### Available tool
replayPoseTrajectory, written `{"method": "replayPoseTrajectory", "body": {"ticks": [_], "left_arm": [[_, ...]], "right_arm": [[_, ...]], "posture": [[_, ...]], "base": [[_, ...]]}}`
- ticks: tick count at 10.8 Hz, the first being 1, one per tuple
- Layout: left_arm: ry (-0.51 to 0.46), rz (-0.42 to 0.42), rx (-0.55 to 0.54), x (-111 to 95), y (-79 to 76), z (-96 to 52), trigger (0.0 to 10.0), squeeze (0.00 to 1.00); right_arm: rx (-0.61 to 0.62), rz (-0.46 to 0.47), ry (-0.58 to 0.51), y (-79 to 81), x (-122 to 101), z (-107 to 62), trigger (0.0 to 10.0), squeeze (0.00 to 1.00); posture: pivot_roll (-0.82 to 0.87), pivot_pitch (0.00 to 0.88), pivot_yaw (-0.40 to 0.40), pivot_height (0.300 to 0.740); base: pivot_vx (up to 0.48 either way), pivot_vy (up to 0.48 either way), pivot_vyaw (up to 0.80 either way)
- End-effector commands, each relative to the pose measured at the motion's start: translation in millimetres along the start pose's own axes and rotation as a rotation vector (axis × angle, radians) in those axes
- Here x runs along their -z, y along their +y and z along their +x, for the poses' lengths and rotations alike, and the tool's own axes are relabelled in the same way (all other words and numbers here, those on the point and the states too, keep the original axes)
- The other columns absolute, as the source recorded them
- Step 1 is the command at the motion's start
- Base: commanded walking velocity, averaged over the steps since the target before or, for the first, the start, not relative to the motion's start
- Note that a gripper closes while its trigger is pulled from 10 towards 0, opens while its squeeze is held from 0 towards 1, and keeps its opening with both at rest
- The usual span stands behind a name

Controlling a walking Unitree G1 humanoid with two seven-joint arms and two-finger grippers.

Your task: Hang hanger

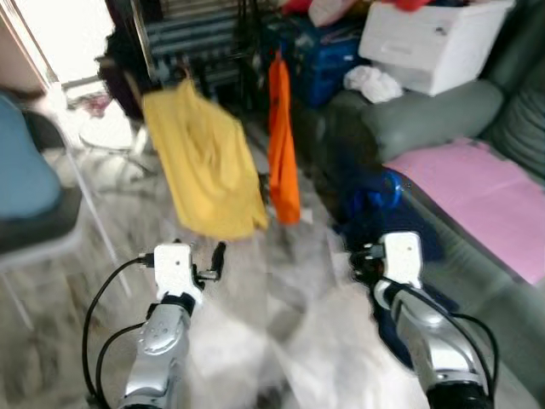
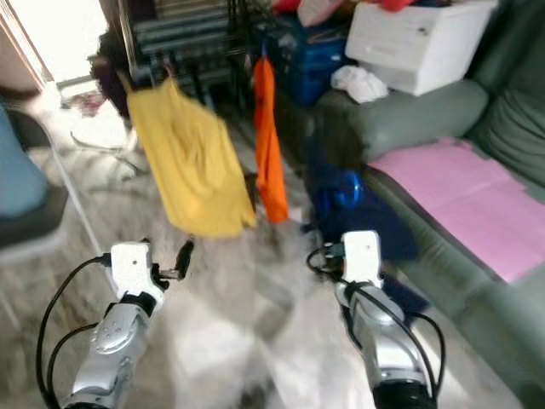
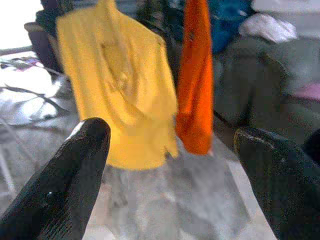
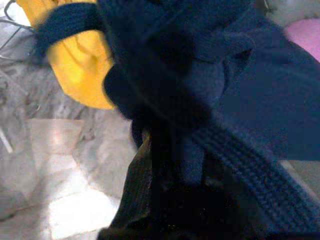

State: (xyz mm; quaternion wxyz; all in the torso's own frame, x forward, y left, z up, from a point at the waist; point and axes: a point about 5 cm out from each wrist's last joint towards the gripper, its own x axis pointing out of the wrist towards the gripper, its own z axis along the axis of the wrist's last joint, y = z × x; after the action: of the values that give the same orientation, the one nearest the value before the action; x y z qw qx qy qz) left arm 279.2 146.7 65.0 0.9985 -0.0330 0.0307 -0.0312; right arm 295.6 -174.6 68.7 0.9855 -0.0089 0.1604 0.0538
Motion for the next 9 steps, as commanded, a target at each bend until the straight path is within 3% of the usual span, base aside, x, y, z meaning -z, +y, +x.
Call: {"method": "replayPoseTrajectory", "body": {"ticks": [1, 4, 7, 9], "left_arm": [[0.009, 0.011, -0.038, 1.0, 3.9, 1.5, 10.0, 0.00], [0.037, -0.020, -0.084, 6.3, 8.2, 5.8, 10.0, 0.00], [0.073, -0.025, -0.074, 13.7, 7.2, 11.4, 10.0, 0.00], [0.036, -0.023, -0.068, 3.9, 5.3, 19.4, 10.0, 0.00]], "right_arm": [[-0.008, 0.007, -0.050, 0.3, -11.4, 0.1, 10.0, 0.00], [-0.037, 0.021, -0.036, 8.7, -7.8, 4.2, 10.0, 0.00], [-0.005, 0.041, -0.050, 9.0, -10.6, 11.4, 10.0, 0.00], [-0.004, 0.040, -0.065, 11.7, -15.4, 15.4, 10.0, 0.00]], "posture": [[-0.19, 0.000, 0.088, 0.740], [-0.20, 0.000, 0.077, 0.740], [-0.22, 0.000, 0.091, 0.740], [-0.21, 0.000, 0.105, 0.740]], "base": [[0.480, 0.000, 0.80], [0.480, 0.000, 0.71], [0.466, 0.000, 0.00], [0.454, 0.000, 0.00]]}}
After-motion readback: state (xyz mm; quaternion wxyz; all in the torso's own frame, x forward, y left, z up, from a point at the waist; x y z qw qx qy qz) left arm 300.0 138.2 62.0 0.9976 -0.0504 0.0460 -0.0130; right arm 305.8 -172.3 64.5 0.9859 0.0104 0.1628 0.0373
